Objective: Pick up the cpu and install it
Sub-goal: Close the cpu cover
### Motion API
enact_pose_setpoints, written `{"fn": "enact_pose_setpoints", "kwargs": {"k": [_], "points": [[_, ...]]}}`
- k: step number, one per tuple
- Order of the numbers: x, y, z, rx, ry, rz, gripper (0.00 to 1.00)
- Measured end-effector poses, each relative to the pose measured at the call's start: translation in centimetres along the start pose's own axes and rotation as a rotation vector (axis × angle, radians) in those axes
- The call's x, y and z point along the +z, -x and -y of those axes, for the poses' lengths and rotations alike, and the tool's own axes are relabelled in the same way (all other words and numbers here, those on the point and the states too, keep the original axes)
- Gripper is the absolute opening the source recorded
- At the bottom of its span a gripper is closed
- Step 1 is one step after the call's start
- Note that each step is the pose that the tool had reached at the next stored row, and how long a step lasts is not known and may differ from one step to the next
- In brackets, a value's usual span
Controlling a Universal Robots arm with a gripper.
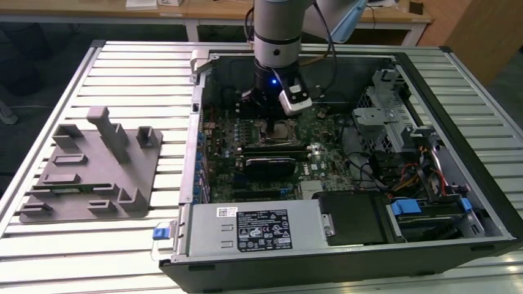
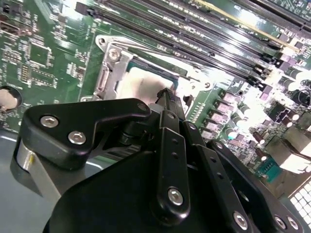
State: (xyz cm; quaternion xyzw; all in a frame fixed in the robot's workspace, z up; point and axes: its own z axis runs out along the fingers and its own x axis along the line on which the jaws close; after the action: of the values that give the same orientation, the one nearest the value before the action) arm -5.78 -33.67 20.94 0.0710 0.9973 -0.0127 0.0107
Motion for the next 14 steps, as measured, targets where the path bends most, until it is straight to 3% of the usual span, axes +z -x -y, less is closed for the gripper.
{"fn": "enact_pose_setpoints", "kwargs": {"k": [14], "points": [[0.75, -1.14, 0.06, 0.0, 0.001, 0.0, 0.11]]}}
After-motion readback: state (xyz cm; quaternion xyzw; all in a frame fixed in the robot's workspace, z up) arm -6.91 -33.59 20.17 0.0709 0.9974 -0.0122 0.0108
